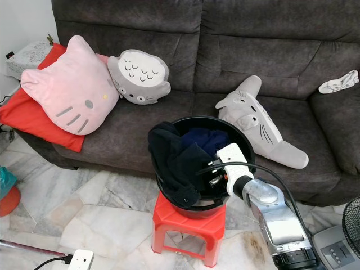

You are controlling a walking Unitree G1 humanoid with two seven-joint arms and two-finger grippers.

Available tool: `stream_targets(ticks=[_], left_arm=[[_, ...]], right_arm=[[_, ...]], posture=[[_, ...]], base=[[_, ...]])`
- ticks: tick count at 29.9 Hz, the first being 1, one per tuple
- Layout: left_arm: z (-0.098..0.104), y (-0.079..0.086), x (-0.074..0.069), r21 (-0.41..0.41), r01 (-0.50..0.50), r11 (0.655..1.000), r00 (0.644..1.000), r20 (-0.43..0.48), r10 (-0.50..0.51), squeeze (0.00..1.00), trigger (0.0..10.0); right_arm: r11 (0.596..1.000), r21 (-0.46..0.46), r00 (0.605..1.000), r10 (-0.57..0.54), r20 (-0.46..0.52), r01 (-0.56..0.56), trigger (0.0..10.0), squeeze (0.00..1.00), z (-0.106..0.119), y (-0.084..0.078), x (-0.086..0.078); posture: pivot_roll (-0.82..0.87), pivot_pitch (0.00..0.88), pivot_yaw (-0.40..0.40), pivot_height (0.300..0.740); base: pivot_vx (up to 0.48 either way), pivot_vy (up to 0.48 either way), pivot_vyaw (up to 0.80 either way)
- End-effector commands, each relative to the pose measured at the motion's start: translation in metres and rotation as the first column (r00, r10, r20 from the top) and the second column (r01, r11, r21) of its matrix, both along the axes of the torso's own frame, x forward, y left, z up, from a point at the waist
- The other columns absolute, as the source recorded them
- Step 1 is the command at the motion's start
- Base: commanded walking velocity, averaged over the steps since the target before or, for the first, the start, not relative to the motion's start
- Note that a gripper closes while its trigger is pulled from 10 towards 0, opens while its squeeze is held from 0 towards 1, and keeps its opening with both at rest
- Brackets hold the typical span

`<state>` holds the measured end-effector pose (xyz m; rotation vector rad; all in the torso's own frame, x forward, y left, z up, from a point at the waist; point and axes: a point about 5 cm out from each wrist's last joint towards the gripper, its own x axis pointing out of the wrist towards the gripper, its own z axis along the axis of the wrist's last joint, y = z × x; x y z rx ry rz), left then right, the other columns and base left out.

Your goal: Hang hanger

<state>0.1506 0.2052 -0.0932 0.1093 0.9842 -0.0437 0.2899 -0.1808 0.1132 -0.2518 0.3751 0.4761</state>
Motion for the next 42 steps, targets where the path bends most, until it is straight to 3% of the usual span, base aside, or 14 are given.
stream_targets(ticks=[1,9,11,13,18,20,21,25,29,32,35,37,39,42], left_arm=[[-0.003,0.002,-0.007,0.014,0.012,1.000,1.000,-0.028,-0.011,0.00,10.0],[-0.003,0.002,-0.007,0.018,0.013,1.000,1.000,-0.028,-0.013,0.00,10.0],[-0.003,0.002,-0.007,0.019,0.014,1.000,1.000,-0.029,-0.013,0.00,10.0],[-0.003,0.002,-0.007,0.020,0.013,1.000,1.000,-0.028,-0.012,0.00,10.0],[-0.003,0.002,-0.007,0.021,0.010,1.000,1.000,-0.028,-0.010,0.00,10.0],[-0.003,0.002,-0.007,0.021,0.009,1.000,1.000,-0.027,-0.008,0.00,10.0],[-0.003,0.002,-0.007,0.022,0.008,1.000,1.000,-0.028,-0.008,0.00,10.0],[-0.003,0.002,-0.007,0.021,0.008,1.000,1.000,-0.027,-0.007,0.00,10.0],[-0.003,0.002,-0.007,0.021,0.005,1.000,1.000,-0.026,-0.004,0.00,10.0],[-0.003,0.002,-0.007,0.021,0.004,1.000,1.000,-0.026,-0.004,0.00,10.0],[-0.003,0.002,-0.007,0.021,0.007,1.000,1.000,-0.028,-0.006,0.00,10.0],[-0.003,0.002,-0.007,0.021,0.007,1.000,1.000,-0.028,-0.006,0.00,10.0],[-0.003,0.003,-0.007,0.022,0.007,1.000,1.000,-0.028,-0.007,0.00,10.0],[-0.003,0.003,-0.007,0.023,0.008,1.000,1.000,-0.028,-0.007,0.00,10.0]], right_arm=[[0.999,-0.019,0.997,0.026,0.070,-0.025,0.0,0.00,0.015,0.003,0.007],[0.991,-0.095,0.949,0.115,0.293,-0.091,0.0,0.00,0.061,0.009,0.032],[0.989,-0.098,0.943,0.135,0.305,-0.110,0.0,0.00,0.065,0.012,0.033],[0.970,-0.129,0.907,0.238,0.348,-0.205,0.0,0.00,0.076,0.025,0.034],[0.951,-0.144,0.878,0.309,0.366,-0.274,0.0,0.00,0.082,0.036,0.032],[0.934,-0.149,0.856,0.358,0.372,-0.326,0.0,0.00,0.085,0.045,0.030],[0.903,-0.162,0.818,0.430,0.383,-0.398,0.0,0.00,0.087,0.055,0.023],[0.838,-0.189,0.766,0.545,0.339,-0.513,0.0,0.00,0.081,0.068,0.010],[0.822,-0.187,0.770,0.570,0.286,-0.539,0.0,0.00,0.068,0.069,0.003],[0.837,-0.192,0.799,0.547,0.250,-0.513,0.0,0.00,0.060,0.065,0.005],[0.882,-0.195,0.869,0.461,0.181,-0.428,0.0,0.00,0.045,0.052,0.010],[0.885,-0.195,0.871,0.457,0.179,-0.424,0.0,0.00,0.045,0.051,0.010],[0.888,-0.188,0.879,0.450,0.159,-0.420,10.0,0.00,0.041,0.050,0.008],[0.887,-0.197,0.881,0.448,0.152,-0.417,10.0,0.00,0.038,0.049,0.007]], posture=[[-0.10,0.089,0.018,0.740],[-0.11,0.087,0.022,0.740],[-0.11,0.087,0.022,0.740],[-0.10,0.086,0.020,0.740],[-0.10,0.086,0.020,0.740],[-0.10,0.087,0.021,0.740],[-0.10,0.087,0.022,0.740],[-0.10,0.087,0.022,0.740],[-0.10,0.088,0.019,0.740],[-0.10,0.088,0.020,0.740],[-0.11,0.089,0.021,0.740],[-0.10,0.089,0.021,0.740],[-0.10,0.090,0.021,0.740],[-0.10,0.090,0.023,0.740]], base=[[0.000,0.000,0.00],[0.000,0.000,0.00],[0.000,0.000,0.00],[0.000,0.000,0.00],[0.000,0.000,0.00],[0.000,0.000,0.00],[0.000,0.000,0.00],[0.000,0.000,0.00],[0.000,0.000,0.00],[0.000,0.000,0.00],[0.000,0.000,0.00],[0.000,0.000,0.00],[0.000,0.000,0.00],[0.000,0.000,0.00]])
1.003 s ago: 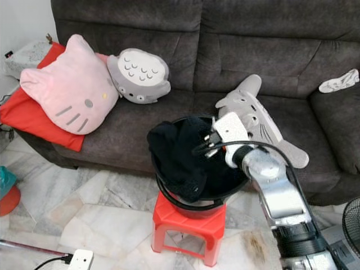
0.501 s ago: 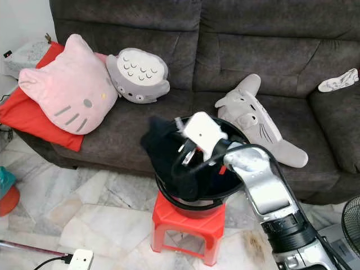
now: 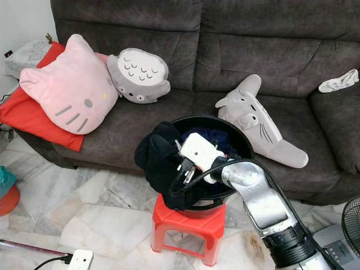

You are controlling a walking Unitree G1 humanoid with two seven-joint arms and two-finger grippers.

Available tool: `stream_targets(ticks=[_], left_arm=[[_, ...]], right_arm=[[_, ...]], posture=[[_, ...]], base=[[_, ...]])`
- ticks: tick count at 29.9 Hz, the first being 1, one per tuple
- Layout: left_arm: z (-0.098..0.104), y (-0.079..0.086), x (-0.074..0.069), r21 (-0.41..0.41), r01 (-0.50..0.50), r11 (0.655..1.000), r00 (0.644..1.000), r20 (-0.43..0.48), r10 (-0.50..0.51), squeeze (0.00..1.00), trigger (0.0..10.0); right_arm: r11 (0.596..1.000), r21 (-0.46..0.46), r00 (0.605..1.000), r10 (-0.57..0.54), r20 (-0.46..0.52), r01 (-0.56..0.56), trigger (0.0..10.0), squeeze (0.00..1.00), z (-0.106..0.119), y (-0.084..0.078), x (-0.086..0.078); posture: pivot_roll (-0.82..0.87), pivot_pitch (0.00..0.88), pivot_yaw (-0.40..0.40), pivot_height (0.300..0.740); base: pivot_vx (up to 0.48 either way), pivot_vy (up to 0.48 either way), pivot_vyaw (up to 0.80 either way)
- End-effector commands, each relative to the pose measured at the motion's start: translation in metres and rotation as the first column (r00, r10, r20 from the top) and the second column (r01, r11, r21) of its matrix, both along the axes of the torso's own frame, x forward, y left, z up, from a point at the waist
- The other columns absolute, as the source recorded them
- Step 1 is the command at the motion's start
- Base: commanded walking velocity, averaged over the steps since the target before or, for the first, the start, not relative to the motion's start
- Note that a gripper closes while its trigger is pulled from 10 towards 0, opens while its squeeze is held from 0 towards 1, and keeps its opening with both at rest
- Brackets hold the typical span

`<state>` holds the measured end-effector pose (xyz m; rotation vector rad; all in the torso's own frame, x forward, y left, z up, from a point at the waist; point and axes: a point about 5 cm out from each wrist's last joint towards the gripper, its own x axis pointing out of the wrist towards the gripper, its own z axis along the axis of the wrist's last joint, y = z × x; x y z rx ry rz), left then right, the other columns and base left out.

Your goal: Hang hanger

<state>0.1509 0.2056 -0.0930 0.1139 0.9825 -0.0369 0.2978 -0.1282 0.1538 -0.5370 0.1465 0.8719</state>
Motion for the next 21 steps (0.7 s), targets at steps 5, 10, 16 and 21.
stream_targets(ticks=[5,10,16,21], left_arm=[[-0.003,0.003,-0.008,0.020,0.012,1.000,0.999,-0.032,-0.011,0.00,10.0],[-0.003,0.003,-0.008,0.022,0.013,1.000,0.999,-0.032,-0.012,0.00,10.0],[-0.003,0.003,-0.008,0.020,0.013,1.000,0.999,-0.032,-0.013,0.00,10.0],[-0.003,0.003,-0.008,0.020,0.013,1.000,0.999,-0.032,-0.013,0.00,10.0]], right_arm=[[0.999,0.019,0.999,-0.041,-0.022,0.042,10.0,0.00,-0.003,-0.003,0.002],[0.999,0.044,1.000,0.006,-0.030,-0.005,10.0,1.00,0.000,0.002,-0.002],[0.998,0.030,0.997,0.059,-0.042,-0.058,10.0,1.00,-0.003,0.005,-0.007],[0.995,0.023,0.994,0.094,-0.059,-0.092,10.0,1.00,-0.006,0.008,-0.011]], posture=[[-0.10,0.089,0.023,0.740],[-0.10,0.090,0.024,0.740],[-0.10,0.091,0.023,0.740],[-0.10,0.092,0.023,0.740]], base=[[0.000,0.000,0.00],[0.000,0.000,0.00],[0.000,0.000,0.00],[0.000,0.000,0.00]])
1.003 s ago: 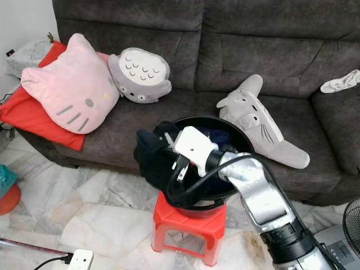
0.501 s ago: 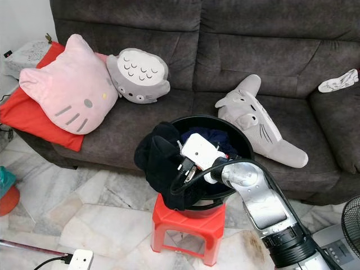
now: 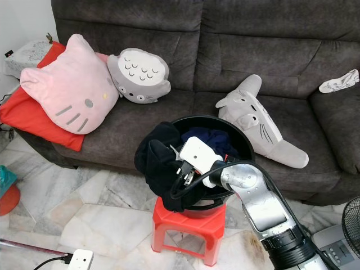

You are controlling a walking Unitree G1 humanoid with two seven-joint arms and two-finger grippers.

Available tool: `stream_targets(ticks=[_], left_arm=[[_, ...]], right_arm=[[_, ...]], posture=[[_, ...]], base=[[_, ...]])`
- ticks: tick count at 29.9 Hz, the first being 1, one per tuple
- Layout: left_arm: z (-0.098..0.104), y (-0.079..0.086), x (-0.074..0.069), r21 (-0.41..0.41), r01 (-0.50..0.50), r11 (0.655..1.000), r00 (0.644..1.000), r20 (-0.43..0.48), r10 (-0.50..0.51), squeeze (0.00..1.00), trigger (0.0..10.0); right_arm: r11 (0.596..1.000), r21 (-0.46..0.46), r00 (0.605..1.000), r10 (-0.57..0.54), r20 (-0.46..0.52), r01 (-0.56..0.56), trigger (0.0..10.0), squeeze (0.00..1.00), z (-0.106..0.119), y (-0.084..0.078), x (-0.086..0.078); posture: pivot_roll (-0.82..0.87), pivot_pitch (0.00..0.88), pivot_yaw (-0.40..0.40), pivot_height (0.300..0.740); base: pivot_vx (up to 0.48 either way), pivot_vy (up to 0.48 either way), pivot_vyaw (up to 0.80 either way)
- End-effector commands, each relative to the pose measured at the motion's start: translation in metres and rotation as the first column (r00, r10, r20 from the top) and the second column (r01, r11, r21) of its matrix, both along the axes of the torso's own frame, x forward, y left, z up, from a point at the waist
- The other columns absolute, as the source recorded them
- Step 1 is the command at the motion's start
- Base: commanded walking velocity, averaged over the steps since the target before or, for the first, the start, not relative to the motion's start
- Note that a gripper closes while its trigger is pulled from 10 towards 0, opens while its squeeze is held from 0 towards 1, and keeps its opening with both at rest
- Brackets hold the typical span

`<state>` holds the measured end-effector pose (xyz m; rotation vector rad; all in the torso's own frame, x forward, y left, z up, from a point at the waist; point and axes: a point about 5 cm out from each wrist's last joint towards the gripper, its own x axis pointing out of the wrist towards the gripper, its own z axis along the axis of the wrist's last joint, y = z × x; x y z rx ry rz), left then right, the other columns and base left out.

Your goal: Hang hanger

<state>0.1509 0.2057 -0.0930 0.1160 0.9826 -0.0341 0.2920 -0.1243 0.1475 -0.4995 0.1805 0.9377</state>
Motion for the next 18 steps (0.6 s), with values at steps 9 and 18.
stream_targets(ticks=[9,18], left_arm=[[-0.0029,0.0030,-0.0083,0.018,0.014,1.000,0.999,-0.033,-0.013,0.00,10.0],[-0.0027,0.0032,-0.0078,0.018,0.015,1.000,0.999,-0.032,-0.015,0.00,10.0]], right_arm=[[0.991,-0.028,0.991,0.133,-0.032,-0.134,10.0,1.00,-0.0050,0.0075,-0.0162],[0.994,-0.047,0.995,0.092,-0.043,-0.094,10.0,1.00,-0.0079,0.0011,-0.0124]], posture=[[-0.10,0.093,0.022,0.740],[-0.10,0.093,0.023,0.740]], base=[[0.000,0.000,0.00],[0.000,0.000,0.00]])
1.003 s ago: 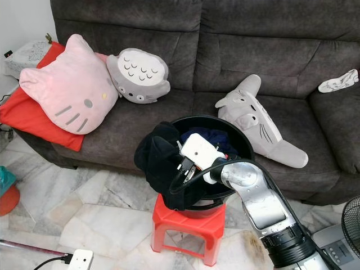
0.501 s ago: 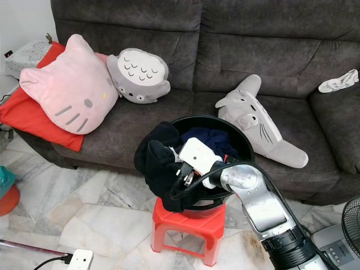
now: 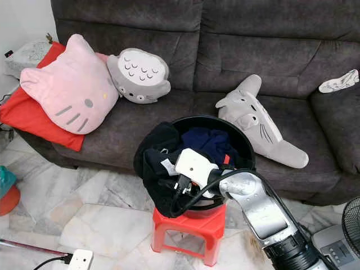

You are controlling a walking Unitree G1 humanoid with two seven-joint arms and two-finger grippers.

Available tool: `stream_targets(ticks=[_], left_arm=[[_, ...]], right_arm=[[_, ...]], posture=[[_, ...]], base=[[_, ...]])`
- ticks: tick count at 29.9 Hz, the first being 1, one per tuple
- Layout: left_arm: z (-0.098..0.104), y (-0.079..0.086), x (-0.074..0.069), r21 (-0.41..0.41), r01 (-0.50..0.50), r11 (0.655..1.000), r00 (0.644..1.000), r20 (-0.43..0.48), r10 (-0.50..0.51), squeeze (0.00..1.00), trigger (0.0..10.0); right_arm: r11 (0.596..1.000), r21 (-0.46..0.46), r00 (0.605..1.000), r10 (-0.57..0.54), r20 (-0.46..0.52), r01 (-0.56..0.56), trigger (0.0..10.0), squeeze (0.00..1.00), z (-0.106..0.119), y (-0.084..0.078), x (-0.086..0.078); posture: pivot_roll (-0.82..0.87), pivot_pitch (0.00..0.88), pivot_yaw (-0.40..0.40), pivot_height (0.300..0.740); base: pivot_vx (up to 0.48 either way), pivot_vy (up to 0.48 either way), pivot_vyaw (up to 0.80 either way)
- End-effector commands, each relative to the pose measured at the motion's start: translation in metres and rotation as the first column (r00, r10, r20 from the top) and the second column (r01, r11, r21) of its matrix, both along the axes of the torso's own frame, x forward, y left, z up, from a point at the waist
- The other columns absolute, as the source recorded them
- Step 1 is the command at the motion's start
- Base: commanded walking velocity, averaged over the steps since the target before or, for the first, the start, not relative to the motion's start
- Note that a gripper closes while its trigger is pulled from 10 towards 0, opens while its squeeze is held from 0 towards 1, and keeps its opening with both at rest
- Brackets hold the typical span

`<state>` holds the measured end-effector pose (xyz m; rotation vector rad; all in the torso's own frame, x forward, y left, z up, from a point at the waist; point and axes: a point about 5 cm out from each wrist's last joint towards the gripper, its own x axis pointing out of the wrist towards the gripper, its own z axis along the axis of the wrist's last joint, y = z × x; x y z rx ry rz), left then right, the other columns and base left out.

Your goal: Hang hanger

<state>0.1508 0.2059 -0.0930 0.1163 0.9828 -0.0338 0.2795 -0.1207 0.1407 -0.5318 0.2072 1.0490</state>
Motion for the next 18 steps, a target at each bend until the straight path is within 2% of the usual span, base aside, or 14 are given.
stream_targets(ticks=[1,10,12,14,17,18], left_arm=[[-0.003,0.003,-0.008,0.017,0.015,1.000,0.999,-0.032,-0.015,0.00,10.0],[-0.003,0.003,-0.008,0.018,0.016,1.000,0.999,-0.033,-0.016,0.00,10.0],[-0.003,0.003,-0.008,0.018,0.016,1.000,0.999,-0.033,-0.015,0.00,10.0],[-0.003,0.003,-0.007,0.017,0.017,1.000,0.999,-0.033,-0.016,0.00,10.0],[-0.003,0.003,-0.007,0.017,0.016,1.000,0.999,-0.033,-0.015,0.00,10.0],[-0.003,0.003,-0.007,0.016,0.017,1.000,0.999,-0.033,-0.016,0.00,10.0]], right_arm=[[1.000,-0.011,1.000,-0.012,-0.003,0.012,10.0,1.00,-0.001,-0.003,0.000],[0.996,-0.045,0.996,0.080,-0.034,-0.081,10.0,1.00,-0.002,-0.005,-0.011],[0.996,-0.043,0.997,0.076,-0.021,-0.076,10.0,1.00,0.001,-0.006,-0.010],[1.000,-0.014,1.000,0.018,0.024,-0.018,10.0,1.00,0.011,-0.011,-0.002],[1.000,0.018,0.999,-0.014,0.043,0.014,10.0,1.00,0.017,-0.013,0.001],[0.999,0.033,0.998,-0.024,0.055,0.023,10.0,0.80,0.020,-0.015,0.002]], posture=[[-0.10,0.093,0.024,0.740],[-0.10,0.095,0.023,0.740],[-0.10,0.094,0.023,0.740],[-0.10,0.095,0.024,0.740],[-0.10,0.094,0.025,0.740],[-0.11,0.094,0.026,0.740]], base=[[0.000,0.000,0.00],[0.000,0.000,0.00],[0.000,0.000,0.00],[0.000,0.000,0.00],[0.000,0.000,0.00],[0.000,0.000,0.00]])
